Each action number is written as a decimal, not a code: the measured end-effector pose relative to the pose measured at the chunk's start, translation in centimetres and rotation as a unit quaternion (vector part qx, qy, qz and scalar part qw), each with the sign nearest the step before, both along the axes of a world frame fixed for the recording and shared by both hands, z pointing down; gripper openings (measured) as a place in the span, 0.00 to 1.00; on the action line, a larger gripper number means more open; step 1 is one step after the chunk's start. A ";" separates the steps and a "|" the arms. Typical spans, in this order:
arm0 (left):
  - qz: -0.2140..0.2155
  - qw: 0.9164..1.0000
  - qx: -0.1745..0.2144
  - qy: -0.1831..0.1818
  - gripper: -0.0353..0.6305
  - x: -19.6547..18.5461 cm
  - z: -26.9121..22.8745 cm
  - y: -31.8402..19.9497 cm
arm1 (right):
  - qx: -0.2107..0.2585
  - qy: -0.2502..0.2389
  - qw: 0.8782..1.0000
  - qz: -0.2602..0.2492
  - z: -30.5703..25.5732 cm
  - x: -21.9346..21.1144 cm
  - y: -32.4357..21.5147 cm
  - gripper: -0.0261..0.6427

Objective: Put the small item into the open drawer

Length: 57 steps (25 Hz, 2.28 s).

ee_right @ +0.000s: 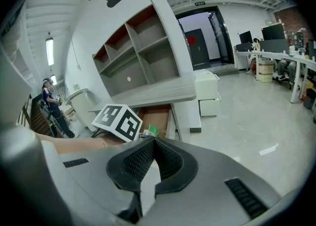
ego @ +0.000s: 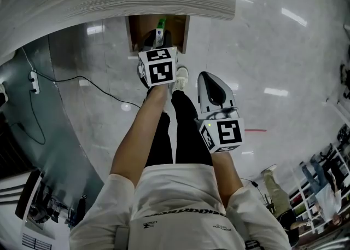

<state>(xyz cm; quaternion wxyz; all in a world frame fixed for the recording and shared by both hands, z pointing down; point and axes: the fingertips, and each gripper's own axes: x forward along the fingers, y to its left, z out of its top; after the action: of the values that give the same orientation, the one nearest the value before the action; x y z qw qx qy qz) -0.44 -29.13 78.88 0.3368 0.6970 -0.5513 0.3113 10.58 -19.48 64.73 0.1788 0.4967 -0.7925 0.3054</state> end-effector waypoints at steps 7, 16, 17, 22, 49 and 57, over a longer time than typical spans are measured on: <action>0.009 1.000 0.002 -0.001 0.28 0.2 -1.2 1.0 | 0.007 -0.002 1.000 0.011 -1.0 0.7 0.7 0.08; 0.026 0.999 0.028 0.009 0.27 0.0 -7.4 2.9 | 0.033 0.004 0.999 0.018 -5.5 -0.1 1.1 0.08; 0.029 0.999 0.033 0.012 0.27 0.2 -8.3 3.4 | 0.037 0.004 0.999 0.018 -6.2 -0.3 1.3 0.08; 0.052 0.997 0.061 0.016 0.22 0.6 -13.4 5.2 | 0.052 0.003 0.998 0.018 -9.6 -1.3 2.0 0.08; 0.113 0.969 0.213 0.052 0.08 -1.9 -37.6 15.9 | 0.142 0.003 0.990 0.000 -28.7 -5.5 9.1 0.08; 0.131 0.953 0.271 0.045 0.08 -2.7 -43.2 17.6 | 0.179 0.001 0.984 0.000 -32.9 -5.7 10.3 0.08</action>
<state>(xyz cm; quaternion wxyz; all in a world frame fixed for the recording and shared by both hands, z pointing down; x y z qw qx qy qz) -3.13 -11.55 35.64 0.1157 0.8412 -0.5035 0.1599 4.89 -9.17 31.88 0.0874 0.5206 -0.8345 0.1580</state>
